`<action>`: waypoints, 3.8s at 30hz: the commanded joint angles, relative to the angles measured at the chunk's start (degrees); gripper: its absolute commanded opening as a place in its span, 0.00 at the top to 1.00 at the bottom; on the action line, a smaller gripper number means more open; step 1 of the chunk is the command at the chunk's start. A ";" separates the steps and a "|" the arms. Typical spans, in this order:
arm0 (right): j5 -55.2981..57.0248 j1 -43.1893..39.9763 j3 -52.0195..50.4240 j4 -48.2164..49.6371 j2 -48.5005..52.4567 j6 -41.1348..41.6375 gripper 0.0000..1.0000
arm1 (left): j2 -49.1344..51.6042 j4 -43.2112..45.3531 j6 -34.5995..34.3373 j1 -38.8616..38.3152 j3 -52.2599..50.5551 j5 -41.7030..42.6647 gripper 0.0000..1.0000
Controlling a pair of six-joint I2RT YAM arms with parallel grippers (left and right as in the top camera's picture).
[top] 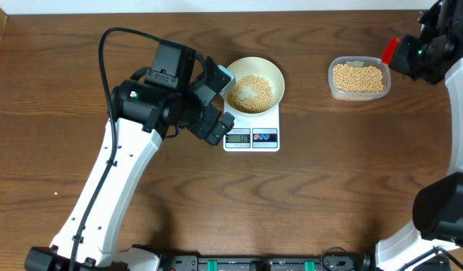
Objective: Scoop item into bowl and weigh 50g on scale
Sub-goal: 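Lower the red scoop into the soybean tub with the right gripper, then open the right gripper to release the scoop in the tub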
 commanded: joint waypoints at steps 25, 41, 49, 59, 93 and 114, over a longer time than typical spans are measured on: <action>-9.14 -1.01 -18.58 13.38 -0.02 25.59 0.98 | 0.39 -0.17 -0.09 -0.07 0.98 0.52 0.02; -11.76 -3.69 -18.58 9.68 -0.02 25.03 0.54 | 0.39 -0.17 -0.09 -0.07 0.98 0.52 0.02; -12.48 -5.75 -18.58 6.03 -0.02 20.20 0.43 | 0.39 -0.17 -0.09 -0.07 0.98 0.52 0.02; -10.75 -6.62 -18.58 2.47 -0.02 14.56 0.22 | 0.39 -0.17 -0.09 -0.07 0.98 0.52 0.02; -13.16 -8.44 -18.82 9.57 -1.22 -2.80 0.16 | 0.39 -0.17 -0.09 -0.07 0.98 0.52 0.02; -13.99 -8.33 -17.35 8.02 -28.28 -15.54 0.01 | 0.39 -0.17 -0.09 -0.07 0.98 0.52 0.02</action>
